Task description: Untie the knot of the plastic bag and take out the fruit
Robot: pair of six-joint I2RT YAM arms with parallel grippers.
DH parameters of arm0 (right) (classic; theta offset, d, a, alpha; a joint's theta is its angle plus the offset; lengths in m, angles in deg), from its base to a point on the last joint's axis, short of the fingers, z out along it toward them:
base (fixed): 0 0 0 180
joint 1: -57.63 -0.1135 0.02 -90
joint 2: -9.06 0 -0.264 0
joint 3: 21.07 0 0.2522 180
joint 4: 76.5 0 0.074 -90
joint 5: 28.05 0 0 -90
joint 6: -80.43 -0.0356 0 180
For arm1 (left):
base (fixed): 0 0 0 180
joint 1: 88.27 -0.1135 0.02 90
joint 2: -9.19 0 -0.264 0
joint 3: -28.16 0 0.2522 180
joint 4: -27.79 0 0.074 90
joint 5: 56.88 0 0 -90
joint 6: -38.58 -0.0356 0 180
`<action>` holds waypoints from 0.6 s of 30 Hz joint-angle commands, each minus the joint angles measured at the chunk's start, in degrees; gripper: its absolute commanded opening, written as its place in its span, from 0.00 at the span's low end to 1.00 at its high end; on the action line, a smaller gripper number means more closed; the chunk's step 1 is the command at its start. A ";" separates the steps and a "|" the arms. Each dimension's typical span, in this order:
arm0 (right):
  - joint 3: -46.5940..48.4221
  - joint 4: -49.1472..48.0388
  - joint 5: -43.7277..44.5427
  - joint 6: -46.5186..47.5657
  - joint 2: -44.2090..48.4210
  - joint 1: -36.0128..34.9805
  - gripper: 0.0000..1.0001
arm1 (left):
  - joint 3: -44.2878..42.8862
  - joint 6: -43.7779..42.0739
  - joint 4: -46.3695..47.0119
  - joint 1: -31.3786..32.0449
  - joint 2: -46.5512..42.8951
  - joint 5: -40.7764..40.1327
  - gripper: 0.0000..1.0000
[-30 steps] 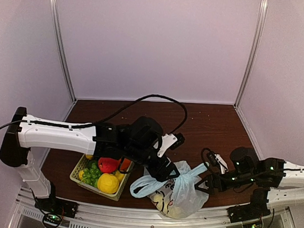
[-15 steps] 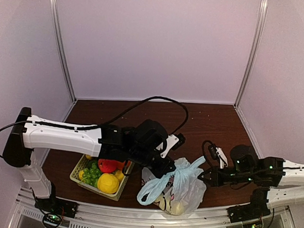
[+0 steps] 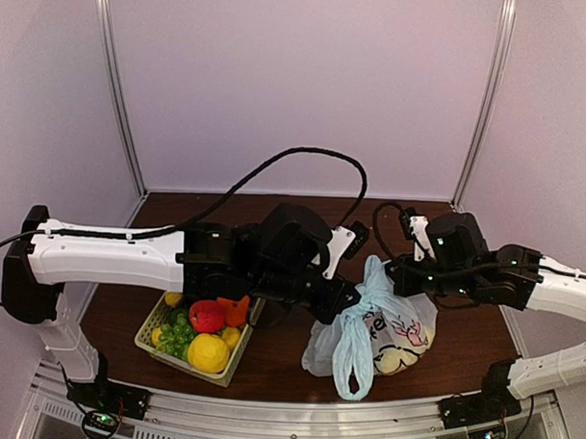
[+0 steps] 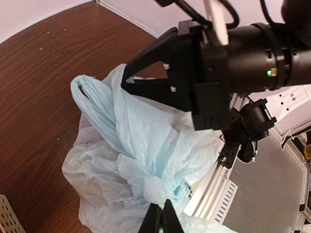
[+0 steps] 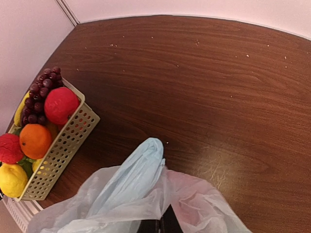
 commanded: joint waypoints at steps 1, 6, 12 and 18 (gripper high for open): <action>-1.80 -7.20 -6.76 3.75 -4.18 4.31 0.00 | 1.19 3.26 1.44 0.23 -2.84 -4.32 0.00; -2.21 -12.73 -11.90 4.03 -10.16 6.16 0.00 | 3.17 6.20 1.44 0.23 -2.56 -5.80 0.00; -2.39 -16.51 -16.33 3.18 -13.86 8.41 0.00 | 5.65 9.33 -0.84 0.21 -2.80 -10.64 0.00; -2.21 -14.09 -17.78 3.46 -10.65 9.17 0.57 | 7.75 10.32 -0.93 0.13 -5.57 -12.60 0.47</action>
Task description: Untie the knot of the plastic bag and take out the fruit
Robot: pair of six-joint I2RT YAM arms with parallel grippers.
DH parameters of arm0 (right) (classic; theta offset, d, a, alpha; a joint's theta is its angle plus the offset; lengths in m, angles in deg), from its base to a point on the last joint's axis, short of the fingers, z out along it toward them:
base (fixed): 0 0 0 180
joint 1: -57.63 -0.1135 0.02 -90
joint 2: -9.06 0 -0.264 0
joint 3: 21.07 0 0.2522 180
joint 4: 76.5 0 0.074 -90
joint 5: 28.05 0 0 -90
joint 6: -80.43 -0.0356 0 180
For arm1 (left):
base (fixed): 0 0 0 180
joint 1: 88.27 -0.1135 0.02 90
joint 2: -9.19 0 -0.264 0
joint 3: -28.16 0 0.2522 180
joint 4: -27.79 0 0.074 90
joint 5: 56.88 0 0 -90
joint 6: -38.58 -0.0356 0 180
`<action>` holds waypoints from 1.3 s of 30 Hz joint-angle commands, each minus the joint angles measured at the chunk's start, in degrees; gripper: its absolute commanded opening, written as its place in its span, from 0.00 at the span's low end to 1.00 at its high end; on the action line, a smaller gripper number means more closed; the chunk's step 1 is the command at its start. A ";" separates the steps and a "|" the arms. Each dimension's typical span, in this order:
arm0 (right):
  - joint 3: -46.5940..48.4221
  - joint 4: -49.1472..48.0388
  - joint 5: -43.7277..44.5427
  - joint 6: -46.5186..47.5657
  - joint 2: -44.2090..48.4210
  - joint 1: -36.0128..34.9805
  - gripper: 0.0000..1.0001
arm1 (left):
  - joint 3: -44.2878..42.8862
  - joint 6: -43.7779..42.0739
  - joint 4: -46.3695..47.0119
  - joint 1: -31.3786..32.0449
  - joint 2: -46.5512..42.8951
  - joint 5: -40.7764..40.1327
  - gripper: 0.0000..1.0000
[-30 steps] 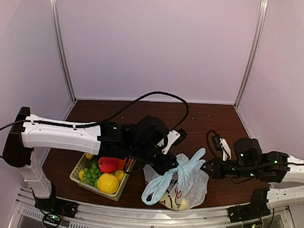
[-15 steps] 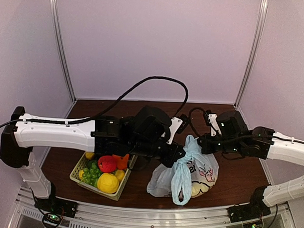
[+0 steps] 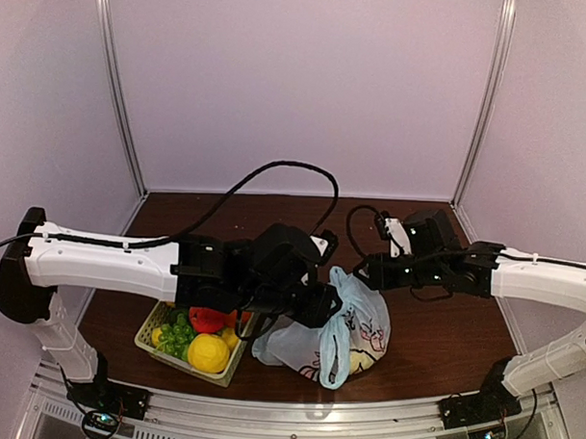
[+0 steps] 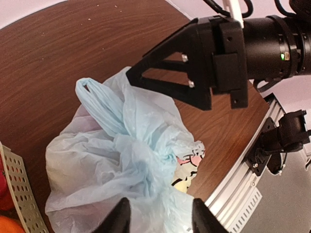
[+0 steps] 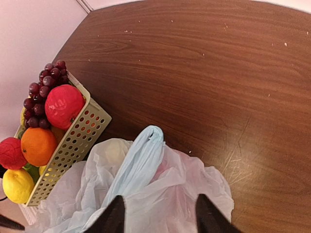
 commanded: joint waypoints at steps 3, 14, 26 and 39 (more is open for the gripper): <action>-0.22 3.84 0.29 1.03 6.22 0.44 0.72 | 1.75 1.92 0.40 -0.22 -4.62 -2.58 0.54; -8.99 2.49 -5.71 -4.28 19.80 -0.32 0.90 | 4.43 4.00 8.19 -3.35 -4.15 5.01 0.65; -16.36 -6.89 -11.90 -5.71 18.68 -3.58 0.84 | -0.60 2.53 5.64 -4.79 1.72 6.35 0.72; -15.10 -6.19 -12.09 -2.29 13.41 -4.18 0.59 | -2.82 3.58 5.34 -4.97 5.57 7.97 0.47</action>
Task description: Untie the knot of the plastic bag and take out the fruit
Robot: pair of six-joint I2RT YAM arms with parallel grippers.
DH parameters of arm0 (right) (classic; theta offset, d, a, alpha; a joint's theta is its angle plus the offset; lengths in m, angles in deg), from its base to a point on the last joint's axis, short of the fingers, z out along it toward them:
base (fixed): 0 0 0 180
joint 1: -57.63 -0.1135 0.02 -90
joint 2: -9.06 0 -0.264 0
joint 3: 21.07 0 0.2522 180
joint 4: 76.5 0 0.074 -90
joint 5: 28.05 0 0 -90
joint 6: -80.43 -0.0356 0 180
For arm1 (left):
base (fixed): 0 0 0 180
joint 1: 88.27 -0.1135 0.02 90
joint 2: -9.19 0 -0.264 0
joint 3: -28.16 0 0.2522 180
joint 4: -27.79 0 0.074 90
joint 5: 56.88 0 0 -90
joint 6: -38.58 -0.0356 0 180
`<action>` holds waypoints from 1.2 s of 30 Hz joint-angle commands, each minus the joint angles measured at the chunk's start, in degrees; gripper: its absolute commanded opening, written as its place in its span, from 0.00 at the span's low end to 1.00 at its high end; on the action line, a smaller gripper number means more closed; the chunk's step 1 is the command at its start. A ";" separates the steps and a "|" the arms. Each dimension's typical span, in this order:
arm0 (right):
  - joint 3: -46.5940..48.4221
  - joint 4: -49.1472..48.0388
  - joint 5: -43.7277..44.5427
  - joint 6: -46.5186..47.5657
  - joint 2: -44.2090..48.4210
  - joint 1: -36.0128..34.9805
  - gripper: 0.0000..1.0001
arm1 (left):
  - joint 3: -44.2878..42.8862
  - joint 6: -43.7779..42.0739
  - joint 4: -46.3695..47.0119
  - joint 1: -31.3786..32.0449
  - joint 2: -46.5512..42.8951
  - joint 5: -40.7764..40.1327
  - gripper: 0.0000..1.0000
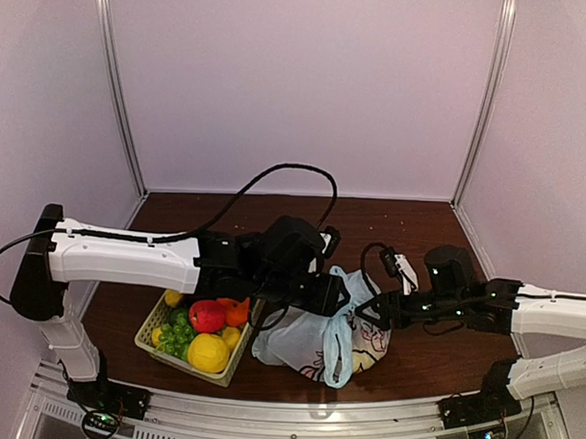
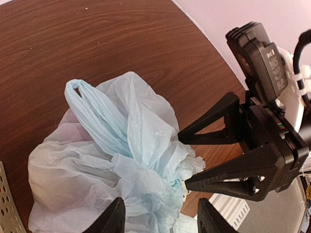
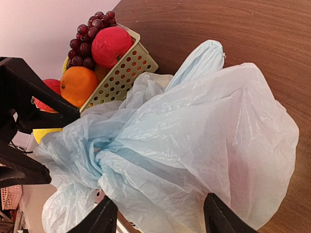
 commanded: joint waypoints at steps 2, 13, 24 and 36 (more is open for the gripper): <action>0.39 -0.81 0.32 1.05 -0.19 -0.36 0.55 | -2.78 -0.07 0.28 -0.23 2.22 1.68 0.42; -0.86 -2.33 3.34 -0.73 1.95 -0.38 0.00 | -2.96 -0.23 -0.21 -0.23 2.39 1.63 0.02; -0.10 -0.72 6.45 -2.03 3.90 -0.33 0.00 | -3.81 -1.48 0.08 -0.23 1.41 0.99 0.00; -5.82 1.24 15.20 -8.82 7.73 -0.38 0.00 | 2.80 0.90 0.55 -0.97 -2.17 -0.95 0.00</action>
